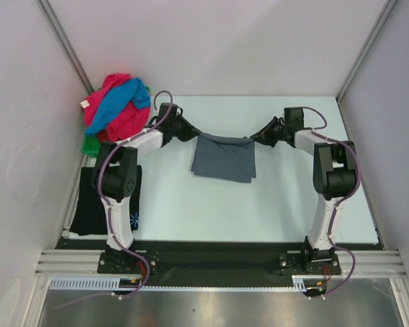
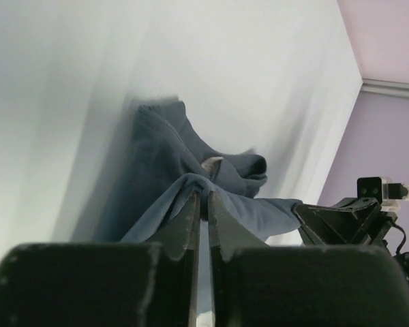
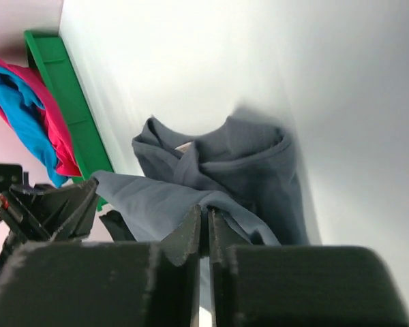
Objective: Fold and stack the t-shirts
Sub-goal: Fold the tshirt
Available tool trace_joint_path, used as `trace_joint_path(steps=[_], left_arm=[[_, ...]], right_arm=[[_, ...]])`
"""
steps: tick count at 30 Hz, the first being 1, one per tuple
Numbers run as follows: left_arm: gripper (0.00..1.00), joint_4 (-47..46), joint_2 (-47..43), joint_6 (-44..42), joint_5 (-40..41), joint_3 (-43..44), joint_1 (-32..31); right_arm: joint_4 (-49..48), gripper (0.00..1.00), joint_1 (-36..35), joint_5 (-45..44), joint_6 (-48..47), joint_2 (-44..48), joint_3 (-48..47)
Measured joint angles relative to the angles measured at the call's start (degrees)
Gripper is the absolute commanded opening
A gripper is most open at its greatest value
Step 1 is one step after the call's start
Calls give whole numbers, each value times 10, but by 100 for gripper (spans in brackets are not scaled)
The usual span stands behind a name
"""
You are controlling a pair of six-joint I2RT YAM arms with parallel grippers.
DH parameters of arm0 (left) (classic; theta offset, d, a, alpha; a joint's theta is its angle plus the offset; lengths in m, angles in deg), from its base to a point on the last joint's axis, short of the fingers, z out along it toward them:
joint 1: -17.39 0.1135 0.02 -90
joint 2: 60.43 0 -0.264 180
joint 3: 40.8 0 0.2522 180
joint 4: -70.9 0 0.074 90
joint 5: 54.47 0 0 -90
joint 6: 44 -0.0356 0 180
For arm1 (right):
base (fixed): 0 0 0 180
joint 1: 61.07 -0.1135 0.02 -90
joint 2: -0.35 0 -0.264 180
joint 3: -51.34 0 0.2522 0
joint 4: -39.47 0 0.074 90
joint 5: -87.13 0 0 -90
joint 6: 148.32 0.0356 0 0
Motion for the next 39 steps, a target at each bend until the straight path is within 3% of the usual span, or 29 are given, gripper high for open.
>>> trace_joint_path(steps=[1, 3, 4, 7, 9, 14, 18, 20, 26, 32, 39], left_arm=[[20, -1, 12, -3, -5, 10, 3], [30, -3, 36, -15, -10, 31, 9], [41, -3, 50, -27, -9, 46, 13], [46, 12, 67, -75, 3, 75, 24], [49, 17, 59, -108, 15, 78, 29], [49, -25, -30, -170, 22, -4, 25], [48, -151, -79, -168, -42, -85, -1], [46, -193, -62, -166, -73, -87, -18], [46, -282, 42, -128, -140, -76, -49], [46, -264, 168, -116, -154, 26, -35], [46, -199, 209, -134, -165, 124, 8]], right_arm=[[-5, 26, 3, 6, 0, -11, -6], [-8, 43, 11, 15, -20, -43, -35], [6, 48, 16, 18, -40, -68, -66], [48, 56, 38, 9, -111, -141, -186], [65, 58, 51, -10, -146, -137, -186], [64, 57, 66, -44, -194, -31, -75], [-1, 52, 27, -19, -187, 38, 4], [-49, 43, -1, 5, -174, 41, 16], [-214, 24, -51, 83, -88, -53, 6], [-306, 21, -23, 122, 7, -190, -30], [-306, 20, 26, 139, 20, -226, -92]])
